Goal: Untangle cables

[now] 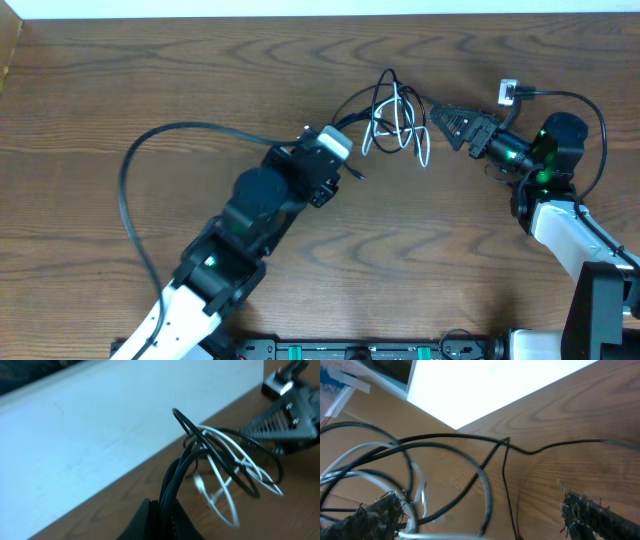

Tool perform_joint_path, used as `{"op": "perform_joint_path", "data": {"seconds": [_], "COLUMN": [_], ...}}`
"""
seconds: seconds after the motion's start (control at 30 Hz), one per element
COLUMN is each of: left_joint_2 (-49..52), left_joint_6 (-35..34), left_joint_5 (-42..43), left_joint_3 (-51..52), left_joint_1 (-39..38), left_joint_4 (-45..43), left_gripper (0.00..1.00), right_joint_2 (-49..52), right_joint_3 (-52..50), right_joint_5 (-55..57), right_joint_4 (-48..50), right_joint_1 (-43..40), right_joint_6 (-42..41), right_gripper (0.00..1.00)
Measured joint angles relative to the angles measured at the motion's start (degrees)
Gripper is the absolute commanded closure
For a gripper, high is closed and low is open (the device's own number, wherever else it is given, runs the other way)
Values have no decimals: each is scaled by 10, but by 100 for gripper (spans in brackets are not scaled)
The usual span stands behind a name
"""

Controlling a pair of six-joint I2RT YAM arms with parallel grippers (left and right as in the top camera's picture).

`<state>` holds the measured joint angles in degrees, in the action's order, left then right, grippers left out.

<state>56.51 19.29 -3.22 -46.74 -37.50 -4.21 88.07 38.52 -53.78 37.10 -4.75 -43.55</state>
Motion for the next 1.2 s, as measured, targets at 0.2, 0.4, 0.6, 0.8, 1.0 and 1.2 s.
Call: {"op": "perform_joint_path", "data": {"seconds": [0.2,0.4,0.6,0.8,1.0,1.2], "left_joint_2": [-24,-23,-22,-22,-22,-22], "left_joint_6": [0,-9,-20,-81,-148,-209], "left_joint_5": [-3,-4,-19,-119,-225,-291], "left_joint_3": [0,0,0,0,0,0], "left_joint_1": [0,0,0,0,0,0], "left_joint_4": [1,-10,-23,-33,-33,-34], "left_gripper": [92,92,92,92,92,93], "right_joint_2": [0,0,0,0,0,0], "right_joint_3": [0,0,0,0,0,0], "right_joint_5": [-10,-21,-29,-31,-31,-31], "right_joint_4": [45,111,134,134,134,134], "right_joint_1": [14,30,49,50,50,50], "right_joint_6": [-22,-54,-59,-61,-61,-61], "right_gripper": [1,1,4,3,1,4]}}
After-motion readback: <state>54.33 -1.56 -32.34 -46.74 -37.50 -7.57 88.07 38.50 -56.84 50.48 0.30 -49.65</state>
